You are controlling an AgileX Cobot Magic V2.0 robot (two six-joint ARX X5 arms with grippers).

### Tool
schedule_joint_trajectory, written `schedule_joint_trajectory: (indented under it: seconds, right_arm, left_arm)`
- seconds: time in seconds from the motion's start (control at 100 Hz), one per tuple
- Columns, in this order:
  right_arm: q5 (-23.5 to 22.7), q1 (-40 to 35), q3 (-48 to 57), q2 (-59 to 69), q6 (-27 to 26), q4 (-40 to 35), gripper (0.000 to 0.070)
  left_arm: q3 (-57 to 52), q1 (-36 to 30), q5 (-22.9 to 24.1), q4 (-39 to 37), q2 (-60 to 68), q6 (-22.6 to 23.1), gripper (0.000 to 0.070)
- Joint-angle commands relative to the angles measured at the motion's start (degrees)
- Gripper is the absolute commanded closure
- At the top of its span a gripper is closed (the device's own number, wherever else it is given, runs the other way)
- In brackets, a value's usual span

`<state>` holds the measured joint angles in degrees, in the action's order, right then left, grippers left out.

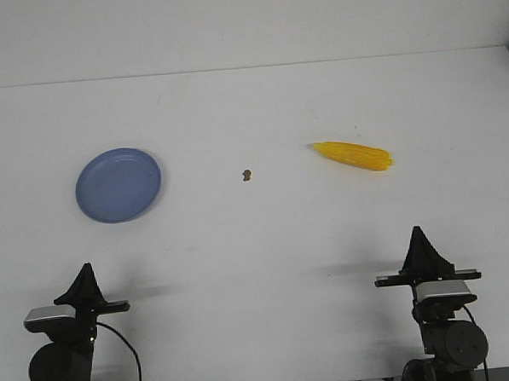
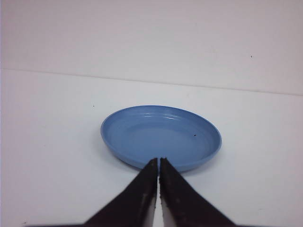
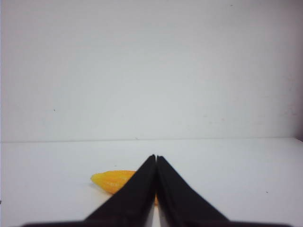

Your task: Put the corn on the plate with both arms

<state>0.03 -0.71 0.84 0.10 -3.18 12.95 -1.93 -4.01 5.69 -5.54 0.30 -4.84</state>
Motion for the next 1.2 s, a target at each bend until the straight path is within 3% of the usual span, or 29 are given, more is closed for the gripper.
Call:
schedule_joint_trajectory:
  seconds: [0.0, 0.64, 0.76, 0.94, 1.19]
  right_arm:
    - [0.02, 0.02, -0.13, -0.02, -0.07, 0.72, 0.0694]
    - [0.02, 0.02, 0.26, -0.02, -0.09, 2.23, 0.0694]
    - [0.04, 0.02, 2.89, 0.0, -0.07, -2.71, 0.0694]
    - [2.23, 0.02, 10.01, 0.94, -0.02, -13.81, 0.0694]
    - [3.02, 0.02, 22.97, 9.35, -0.04, -25.92, 0.0694]
  left_arm:
    - [1.14, 0.02, -0.15, -0.55, -0.11, 0.74, 0.0684]
    - [-1.81, 0.02, -0.15, -0.52, -0.11, 0.7, 0.0684]
    - [-4.59, 0.02, -0.15, 0.15, 0.09, -0.02, 0.0684]
    - [-10.86, 0.04, -0.17, 3.72, 2.71, -5.2, 0.0684]
    - [-23.45, 0.04, -0.15, 14.47, 13.77, -4.83, 0.0684]
